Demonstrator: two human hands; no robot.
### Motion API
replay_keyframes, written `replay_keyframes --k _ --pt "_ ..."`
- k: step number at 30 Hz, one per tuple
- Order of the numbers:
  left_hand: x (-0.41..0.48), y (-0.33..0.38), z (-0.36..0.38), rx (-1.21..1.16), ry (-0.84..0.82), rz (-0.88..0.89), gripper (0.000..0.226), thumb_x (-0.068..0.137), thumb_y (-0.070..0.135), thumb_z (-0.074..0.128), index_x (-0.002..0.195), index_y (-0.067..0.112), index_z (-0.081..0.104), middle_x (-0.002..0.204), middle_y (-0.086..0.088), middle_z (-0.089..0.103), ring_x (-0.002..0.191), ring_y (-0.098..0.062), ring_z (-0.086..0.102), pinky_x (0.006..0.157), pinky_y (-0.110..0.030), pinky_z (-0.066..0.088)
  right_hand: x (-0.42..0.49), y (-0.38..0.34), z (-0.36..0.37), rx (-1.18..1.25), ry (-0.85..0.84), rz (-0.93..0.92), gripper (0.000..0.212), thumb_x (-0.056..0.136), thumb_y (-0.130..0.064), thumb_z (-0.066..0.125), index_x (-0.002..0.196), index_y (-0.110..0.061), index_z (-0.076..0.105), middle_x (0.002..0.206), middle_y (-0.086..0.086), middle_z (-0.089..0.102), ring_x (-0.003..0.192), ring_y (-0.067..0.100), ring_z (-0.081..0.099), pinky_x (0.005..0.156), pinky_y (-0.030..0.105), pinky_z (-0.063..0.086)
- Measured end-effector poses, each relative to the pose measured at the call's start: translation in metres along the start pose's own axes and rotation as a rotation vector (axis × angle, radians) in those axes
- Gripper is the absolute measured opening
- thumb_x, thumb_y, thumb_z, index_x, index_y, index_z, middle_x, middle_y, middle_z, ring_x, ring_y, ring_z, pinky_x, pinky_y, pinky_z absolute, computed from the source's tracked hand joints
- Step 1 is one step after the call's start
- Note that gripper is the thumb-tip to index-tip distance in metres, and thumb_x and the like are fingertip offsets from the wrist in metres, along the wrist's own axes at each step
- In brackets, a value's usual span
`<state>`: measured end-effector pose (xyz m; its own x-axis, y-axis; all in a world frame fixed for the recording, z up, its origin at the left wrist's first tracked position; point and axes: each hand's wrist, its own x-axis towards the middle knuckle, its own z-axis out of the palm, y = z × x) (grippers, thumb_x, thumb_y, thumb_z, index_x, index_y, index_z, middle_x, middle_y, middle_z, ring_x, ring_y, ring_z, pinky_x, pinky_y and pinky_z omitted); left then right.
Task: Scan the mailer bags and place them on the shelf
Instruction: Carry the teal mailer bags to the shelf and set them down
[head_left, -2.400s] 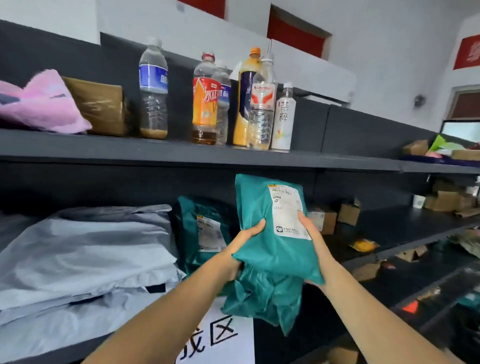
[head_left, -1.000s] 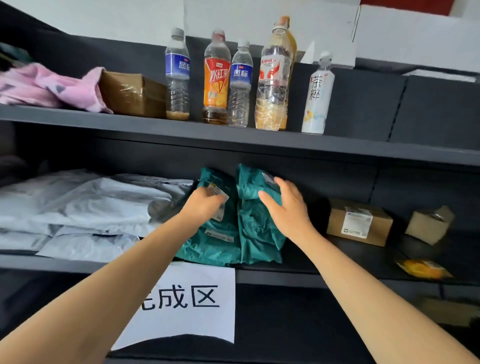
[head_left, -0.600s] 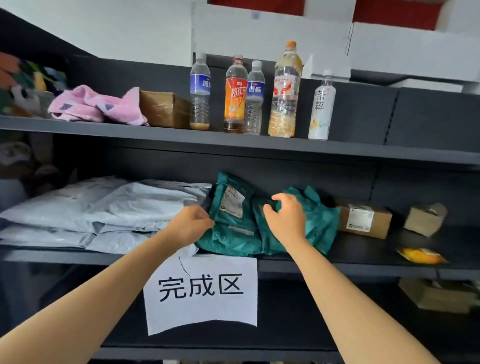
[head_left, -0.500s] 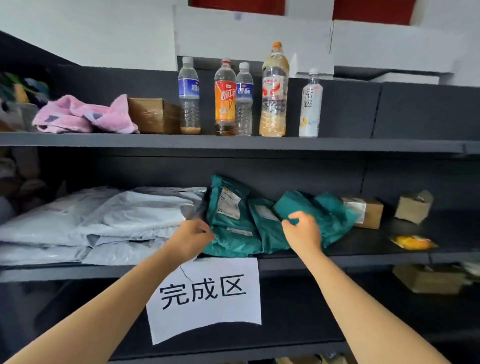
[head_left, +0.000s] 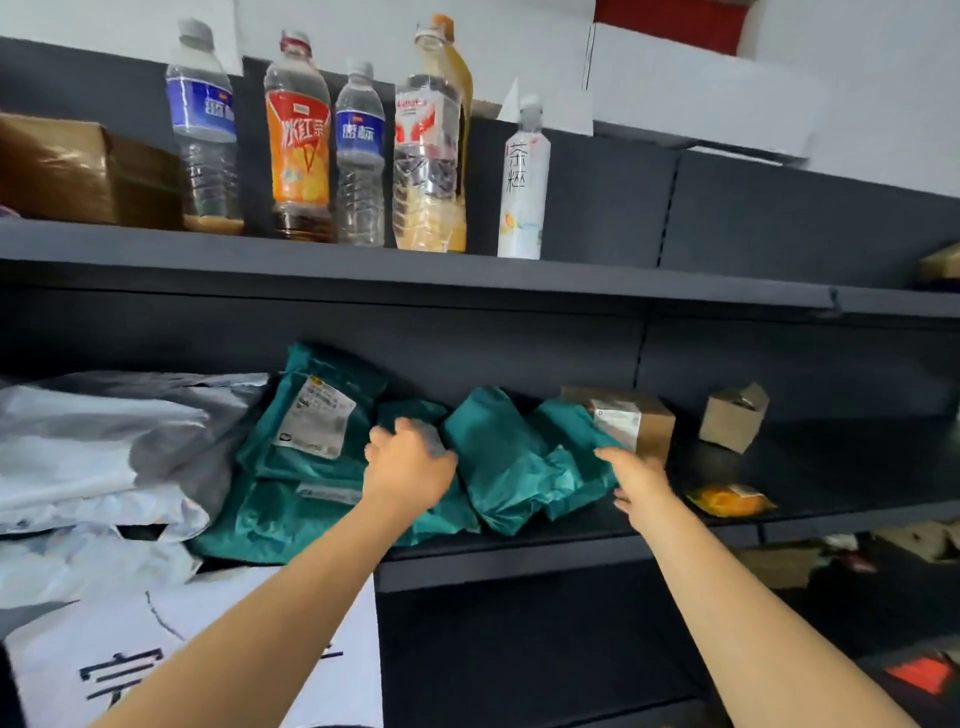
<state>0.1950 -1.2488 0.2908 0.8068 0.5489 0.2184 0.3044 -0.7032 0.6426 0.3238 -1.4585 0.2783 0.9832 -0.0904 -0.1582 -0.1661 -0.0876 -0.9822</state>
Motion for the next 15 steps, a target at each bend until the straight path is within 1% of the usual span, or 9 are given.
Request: replay_keyframes --k 2,4,5,7,8,10,11,12,15 --pt "0.019 -0.004 0.016 0.125 -0.070 -0.169 0.071 0.088 0.035 0.055 0.138 -0.004 0.024 0.141 -0.027 0.027 0.131 -0.043 0.026 0.104 -0.045 0.032 0.024 0.004 0.000 0.085 -0.071 0.123 0.070 0.081 -0.027 0.075 0.139 -0.006 0.041 0.144 0.015 0.044 0.128 0.033 0.046 0.101 0.045 0.044" --pt "0.034 -0.009 0.025 0.064 -0.111 -0.277 0.087 0.084 0.036 0.062 0.142 -0.007 0.013 0.144 -0.026 0.027 0.133 -0.042 0.027 0.106 -0.044 0.032 0.042 0.011 0.006 0.154 -0.121 0.188 0.073 0.077 -0.029 0.079 0.138 -0.011 0.043 0.144 0.010 0.044 0.130 0.030 0.044 0.102 0.042 0.043" --pt "0.045 -0.013 0.028 -0.028 -0.123 -0.314 0.092 0.080 0.037 0.069 0.141 -0.008 0.016 0.142 -0.023 0.033 0.132 -0.039 0.033 0.104 -0.041 0.035 0.049 0.014 0.011 0.198 -0.140 0.200 0.070 0.076 -0.028 0.080 0.136 -0.013 0.047 0.143 0.008 0.047 0.130 0.028 0.045 0.101 0.041 0.043" --pt "0.064 -0.018 0.029 -0.267 -0.165 -0.372 0.096 0.059 0.036 0.085 0.132 -0.004 0.036 0.131 -0.014 0.051 0.120 -0.031 0.051 0.096 -0.031 0.043 0.059 0.019 0.024 0.279 -0.145 0.190 0.059 0.077 -0.021 0.079 0.129 -0.011 0.054 0.133 0.008 0.057 0.117 0.027 0.056 0.093 0.038 0.046" --pt "0.073 -0.020 0.029 -0.356 -0.173 -0.377 0.093 0.048 0.033 0.090 0.124 -0.001 0.049 0.124 -0.011 0.059 0.110 -0.028 0.059 0.094 -0.033 0.048 0.061 0.021 0.031 0.298 -0.126 0.156 0.050 0.078 -0.014 0.077 0.124 -0.008 0.058 0.125 0.009 0.062 0.103 0.027 0.061 0.082 0.035 0.049" --pt "0.086 -0.021 0.028 -0.375 -0.175 -0.347 0.068 0.045 0.020 0.090 0.104 0.003 0.063 0.107 -0.011 0.068 0.096 -0.026 0.065 0.087 -0.038 0.055 0.057 0.022 0.046 0.283 -0.120 0.007 0.024 0.082 -0.001 0.069 0.105 -0.004 0.065 0.111 0.016 0.067 0.083 0.026 0.063 0.068 0.033 0.051" --pt "0.090 -0.019 0.024 -0.327 -0.180 -0.319 0.055 0.048 0.015 0.088 0.096 0.003 0.064 0.102 -0.011 0.069 0.092 -0.025 0.066 0.083 -0.036 0.056 0.053 0.022 0.055 0.242 -0.148 -0.078 0.013 0.084 0.001 0.066 0.094 -0.006 0.066 0.108 0.019 0.069 0.083 0.028 0.064 0.070 0.035 0.053" --pt "0.091 -0.015 0.019 -0.263 -0.182 -0.285 0.046 0.051 0.012 0.085 0.091 0.004 0.063 0.099 -0.010 0.069 0.088 -0.024 0.065 0.077 -0.033 0.056 0.046 0.020 0.064 0.181 -0.185 -0.154 0.013 0.086 0.001 0.063 0.088 -0.011 0.065 0.106 0.019 0.069 0.087 0.030 0.066 0.076 0.038 0.054" --pt "0.093 -0.002 0.001 0.009 -0.226 -0.185 0.044 0.061 0.014 0.075 0.099 0.004 0.055 0.100 -0.009 0.064 0.088 -0.024 0.063 0.069 -0.031 0.054 0.027 0.016 0.093 0.031 -0.351 -0.371 0.024 0.089 0.001 0.058 0.084 -0.022 0.062 0.097 0.010 0.069 0.095 0.027 0.065 0.088 0.039 0.054"
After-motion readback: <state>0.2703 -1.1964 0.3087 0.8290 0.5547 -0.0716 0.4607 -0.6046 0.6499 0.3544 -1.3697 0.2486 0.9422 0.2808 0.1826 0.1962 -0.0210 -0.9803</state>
